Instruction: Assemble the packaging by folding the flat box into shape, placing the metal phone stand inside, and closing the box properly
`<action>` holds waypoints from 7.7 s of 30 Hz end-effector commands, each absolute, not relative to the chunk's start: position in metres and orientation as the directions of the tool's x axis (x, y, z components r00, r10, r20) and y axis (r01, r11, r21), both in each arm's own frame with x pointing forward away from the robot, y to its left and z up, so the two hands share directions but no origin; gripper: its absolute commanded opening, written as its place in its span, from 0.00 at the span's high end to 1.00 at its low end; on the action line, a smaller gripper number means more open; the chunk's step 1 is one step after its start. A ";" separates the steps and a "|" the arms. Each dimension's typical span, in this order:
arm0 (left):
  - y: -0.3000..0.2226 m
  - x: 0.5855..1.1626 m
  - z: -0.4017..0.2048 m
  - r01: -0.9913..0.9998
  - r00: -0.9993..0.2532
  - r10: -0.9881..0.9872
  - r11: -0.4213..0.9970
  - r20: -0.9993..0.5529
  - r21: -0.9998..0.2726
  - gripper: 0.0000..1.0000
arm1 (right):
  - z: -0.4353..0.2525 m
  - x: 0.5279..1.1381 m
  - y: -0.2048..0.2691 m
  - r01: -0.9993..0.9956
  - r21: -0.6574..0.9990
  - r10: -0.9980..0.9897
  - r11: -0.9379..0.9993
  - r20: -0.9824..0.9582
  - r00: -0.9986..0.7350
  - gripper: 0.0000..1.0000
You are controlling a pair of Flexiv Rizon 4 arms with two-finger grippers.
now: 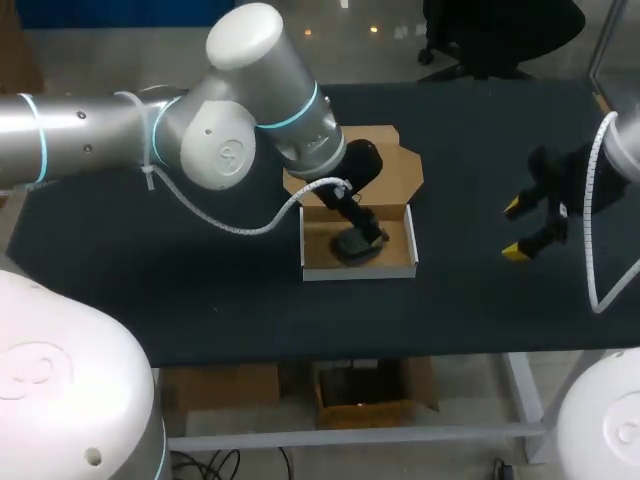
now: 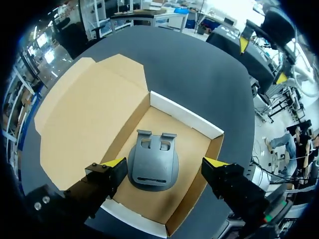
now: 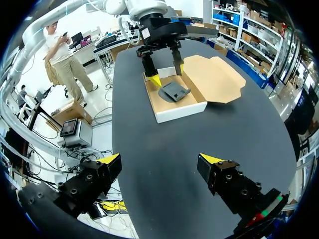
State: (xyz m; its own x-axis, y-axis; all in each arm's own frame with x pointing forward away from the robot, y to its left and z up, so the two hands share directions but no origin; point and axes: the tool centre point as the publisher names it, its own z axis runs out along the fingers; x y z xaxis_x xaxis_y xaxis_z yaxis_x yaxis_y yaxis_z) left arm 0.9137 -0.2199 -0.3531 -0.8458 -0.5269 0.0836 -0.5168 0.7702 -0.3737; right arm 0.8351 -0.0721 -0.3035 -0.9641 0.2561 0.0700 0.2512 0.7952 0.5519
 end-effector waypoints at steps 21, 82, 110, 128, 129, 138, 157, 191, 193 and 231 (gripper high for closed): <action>-0.226 0.903 -0.350 -0.843 -0.511 -0.859 0.498 0.014 -0.203 0.00 | -0.302 0.835 -0.073 0.251 0.553 0.254 0.794 0.073 -0.965 0.00; -0.219 0.902 -0.380 -0.978 -0.173 -0.982 0.162 0.078 -0.130 0.00 | -0.302 0.835 -0.073 0.251 0.553 0.254 0.794 0.073 -0.965 0.00; -0.245 0.850 -0.392 -0.995 -0.072 -0.997 0.071 0.015 -0.064 0.00 | -0.302 0.835 -0.073 0.251 0.553 0.254 0.794 0.073 -0.965 0.00; -0.245 0.820 -0.399 -0.999 -0.012 -1.000 0.012 -0.006 -0.040 0.00 | -0.302 0.835 -0.073 0.251 0.553 0.254 0.794 0.073 -0.965 0.00; -0.245 0.818 -0.399 -0.999 -0.011 -1.000 0.011 -0.007 -0.039 0.00 | -0.302 0.835 -0.073 0.251 0.553 0.254 0.794 0.073 -0.965 0.00; -0.245 0.808 -0.398 -0.999 0.010 -1.000 -0.009 -0.013 -0.037 0.00 | -0.302 0.835 -0.073 0.251 0.553 0.254 0.794 0.073 -0.965 0.00; -0.245 0.786 -0.400 -0.999 0.046 -0.999 -0.046 -0.015 -0.012 0.00 | -0.302 0.835 -0.073 0.251 0.553 0.254 0.794 0.073 -0.965 0.00; -0.160 0.838 -0.310 -0.939 -0.152 -0.981 0.105 0.123 -0.327 0.00 | -0.302 0.835 -0.073 0.251 0.553 0.254 0.794 0.073 -0.965 0.00; -0.151 0.845 -0.307 -0.933 -0.176 -0.974 0.118 0.143 -0.340 0.00 | -0.302 0.835 -0.073 0.251 0.553 0.254 0.794 0.073 -0.965 0.00; -0.049 0.976 -0.341 -0.864 -0.480 -0.707 0.278 0.519 -0.419 0.00 | -0.302 0.835 -0.073 0.251 0.553 0.254 0.794 0.073 -0.965 0.00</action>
State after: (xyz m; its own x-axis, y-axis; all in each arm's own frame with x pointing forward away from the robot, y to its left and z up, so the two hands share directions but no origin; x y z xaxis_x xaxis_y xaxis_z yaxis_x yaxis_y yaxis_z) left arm 0.9630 -0.0469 -0.3331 -0.4410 -0.8164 0.3730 -0.8627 0.2709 -0.4271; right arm 0.8351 -0.0722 -0.3034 -0.9641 0.2559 0.0702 0.2512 0.7951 0.5520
